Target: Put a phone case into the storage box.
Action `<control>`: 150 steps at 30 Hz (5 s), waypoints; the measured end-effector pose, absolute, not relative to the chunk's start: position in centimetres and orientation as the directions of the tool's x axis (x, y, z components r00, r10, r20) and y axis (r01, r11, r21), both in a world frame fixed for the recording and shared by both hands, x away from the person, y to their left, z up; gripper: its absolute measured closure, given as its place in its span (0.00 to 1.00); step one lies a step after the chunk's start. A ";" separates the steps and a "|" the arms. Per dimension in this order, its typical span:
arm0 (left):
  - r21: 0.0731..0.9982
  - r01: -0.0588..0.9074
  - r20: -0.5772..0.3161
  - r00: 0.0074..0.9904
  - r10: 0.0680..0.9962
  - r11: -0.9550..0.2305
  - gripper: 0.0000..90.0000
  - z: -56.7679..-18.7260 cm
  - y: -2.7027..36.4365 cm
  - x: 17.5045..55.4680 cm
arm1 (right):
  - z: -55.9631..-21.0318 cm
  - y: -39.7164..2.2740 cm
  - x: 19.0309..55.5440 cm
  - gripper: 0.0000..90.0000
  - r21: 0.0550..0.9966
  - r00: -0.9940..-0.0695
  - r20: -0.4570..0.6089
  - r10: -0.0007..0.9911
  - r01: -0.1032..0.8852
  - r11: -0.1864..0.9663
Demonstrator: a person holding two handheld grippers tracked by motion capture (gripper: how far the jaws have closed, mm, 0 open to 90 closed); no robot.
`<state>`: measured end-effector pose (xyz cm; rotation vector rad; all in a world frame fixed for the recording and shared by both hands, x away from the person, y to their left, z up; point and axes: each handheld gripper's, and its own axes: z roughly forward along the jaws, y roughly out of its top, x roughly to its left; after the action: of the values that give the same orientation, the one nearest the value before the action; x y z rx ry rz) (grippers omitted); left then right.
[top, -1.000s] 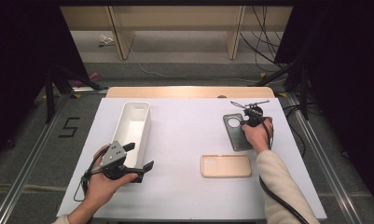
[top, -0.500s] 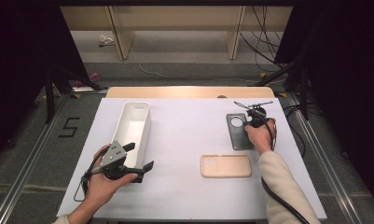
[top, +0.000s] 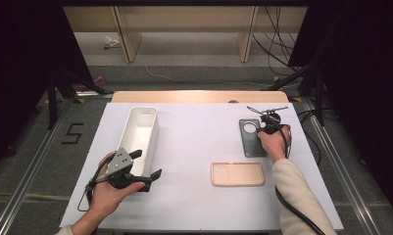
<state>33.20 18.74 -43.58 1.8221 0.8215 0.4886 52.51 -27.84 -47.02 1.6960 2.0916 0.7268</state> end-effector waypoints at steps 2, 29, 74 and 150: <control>0.921 0.309 -0.043 0.684 0.728 -0.236 0.05 -43.6 18.7 33.2 | -47.0 -27.8 52.5 1.00 0.589 -0.222 0.049 0.974 0.794 0.152; 0.922 0.306 -0.041 0.687 0.725 -0.238 0.05 -43.6 18.6 33.2 | -43.6 -25.4 49.9 0.30 0.308 -0.820 -0.316 0.477 0.387 0.869; 0.923 0.305 -0.044 0.687 0.725 -0.234 0.06 -43.6 18.6 33.2 | -44.5 -24.7 47.9 0.26 0.112 -0.899 -0.314 0.305 0.284 0.952; 0.920 0.308 -0.044 0.696 0.717 -0.242 0.06 -43.7 18.3 33.0 | -44.4 -23.7 47.7 0.99 0.053 -0.974 -0.165 0.154 0.147 0.988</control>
<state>33.04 18.26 -43.70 1.8322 0.8064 0.4757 47.72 -23.66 -44.38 0.2264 2.9628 0.0608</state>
